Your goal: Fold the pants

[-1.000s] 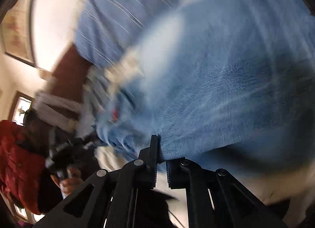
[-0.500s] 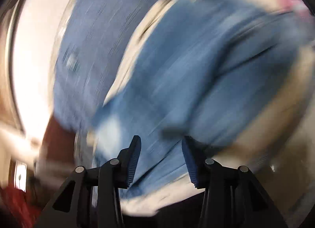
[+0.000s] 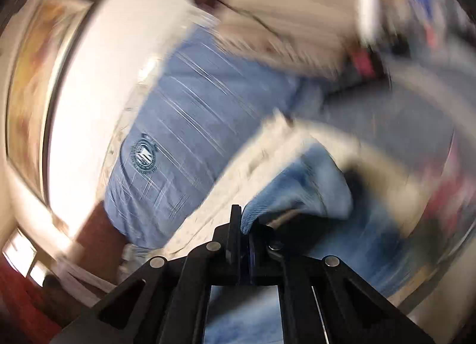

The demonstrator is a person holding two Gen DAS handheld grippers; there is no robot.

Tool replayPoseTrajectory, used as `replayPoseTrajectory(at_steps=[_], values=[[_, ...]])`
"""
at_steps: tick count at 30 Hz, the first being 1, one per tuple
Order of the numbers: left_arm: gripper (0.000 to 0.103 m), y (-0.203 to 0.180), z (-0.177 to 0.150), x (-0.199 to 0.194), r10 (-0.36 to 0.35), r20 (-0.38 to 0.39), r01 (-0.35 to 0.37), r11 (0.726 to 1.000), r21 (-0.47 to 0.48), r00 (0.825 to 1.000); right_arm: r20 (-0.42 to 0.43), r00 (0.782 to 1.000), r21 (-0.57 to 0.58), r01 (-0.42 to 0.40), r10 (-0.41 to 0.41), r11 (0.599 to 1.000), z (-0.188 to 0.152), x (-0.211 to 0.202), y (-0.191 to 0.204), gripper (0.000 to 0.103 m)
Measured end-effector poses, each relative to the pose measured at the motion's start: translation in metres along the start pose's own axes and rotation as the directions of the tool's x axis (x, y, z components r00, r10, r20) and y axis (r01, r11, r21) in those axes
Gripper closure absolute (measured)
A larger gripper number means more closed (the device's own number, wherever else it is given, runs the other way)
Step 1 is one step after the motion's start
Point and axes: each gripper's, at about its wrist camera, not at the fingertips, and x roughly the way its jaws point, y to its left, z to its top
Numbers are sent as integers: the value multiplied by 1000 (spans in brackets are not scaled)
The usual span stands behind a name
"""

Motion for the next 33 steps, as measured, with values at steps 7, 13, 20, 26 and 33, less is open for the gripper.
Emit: replayPoseTrajectory(at_steps=[7,13,20,26,33], values=[[84,48,-31,49,80,-155,-95,992,-86,985,-220,960,209,217,-170,954,-74,26,-96,97],[72,33,-32,28,125,-135,-124,992,18,983,-113,954,244,297,-277,923,-65,-13,-88,75],[58,36,-29,-50,42,19,-45,989,143,999,-78,961,-71,259,-264,963,-37,-3,5,57],[31,73,38,-59,69,121,-63,997,-51,990,-374,926,-272,-58,-49,961,-64,143,128,49],[31,82,78,-15,39,52,-30,985,-169,998,-566,804,-501,-156,-185,851,-118,299,209,44]])
